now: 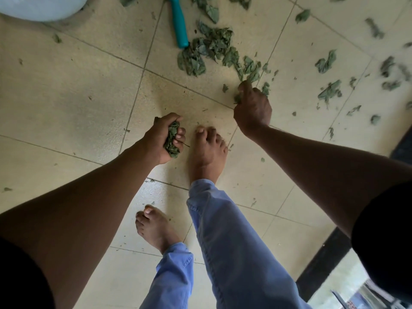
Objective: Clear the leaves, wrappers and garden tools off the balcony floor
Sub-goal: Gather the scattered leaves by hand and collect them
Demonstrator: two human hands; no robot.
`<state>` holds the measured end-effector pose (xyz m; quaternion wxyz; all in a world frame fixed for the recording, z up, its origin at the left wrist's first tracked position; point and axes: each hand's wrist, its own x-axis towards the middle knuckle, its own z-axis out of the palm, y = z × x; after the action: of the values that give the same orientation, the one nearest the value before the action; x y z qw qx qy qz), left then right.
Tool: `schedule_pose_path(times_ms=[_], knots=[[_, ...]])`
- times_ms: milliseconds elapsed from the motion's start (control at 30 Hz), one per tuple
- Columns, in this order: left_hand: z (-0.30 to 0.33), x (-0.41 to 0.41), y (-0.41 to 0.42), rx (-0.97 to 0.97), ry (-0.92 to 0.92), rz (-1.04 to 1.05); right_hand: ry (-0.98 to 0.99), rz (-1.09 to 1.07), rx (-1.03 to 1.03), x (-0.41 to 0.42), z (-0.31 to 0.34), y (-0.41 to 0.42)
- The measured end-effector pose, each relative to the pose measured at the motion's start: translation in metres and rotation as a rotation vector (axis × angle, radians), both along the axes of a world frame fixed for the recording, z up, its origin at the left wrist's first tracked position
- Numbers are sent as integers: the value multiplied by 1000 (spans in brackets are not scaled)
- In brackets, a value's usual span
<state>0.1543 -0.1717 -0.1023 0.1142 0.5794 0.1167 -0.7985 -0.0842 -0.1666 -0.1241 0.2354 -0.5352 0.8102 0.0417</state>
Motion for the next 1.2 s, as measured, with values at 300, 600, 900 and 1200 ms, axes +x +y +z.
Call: schedule_pose_path(times_ms=[300, 600, 900, 1200], knots=[[3, -22, 13, -47, 55, -44, -35, 0, 21, -25, -5, 3], [7, -36, 15, -34, 103, -110, 82, -12, -12, -47, 6, 1], [11, -36, 19, -24, 94, -116, -25, -117, 38, -70, 5, -2], [12, -30, 30, -22, 31, -122, -247, -236, 109, -52, 14, 77]])
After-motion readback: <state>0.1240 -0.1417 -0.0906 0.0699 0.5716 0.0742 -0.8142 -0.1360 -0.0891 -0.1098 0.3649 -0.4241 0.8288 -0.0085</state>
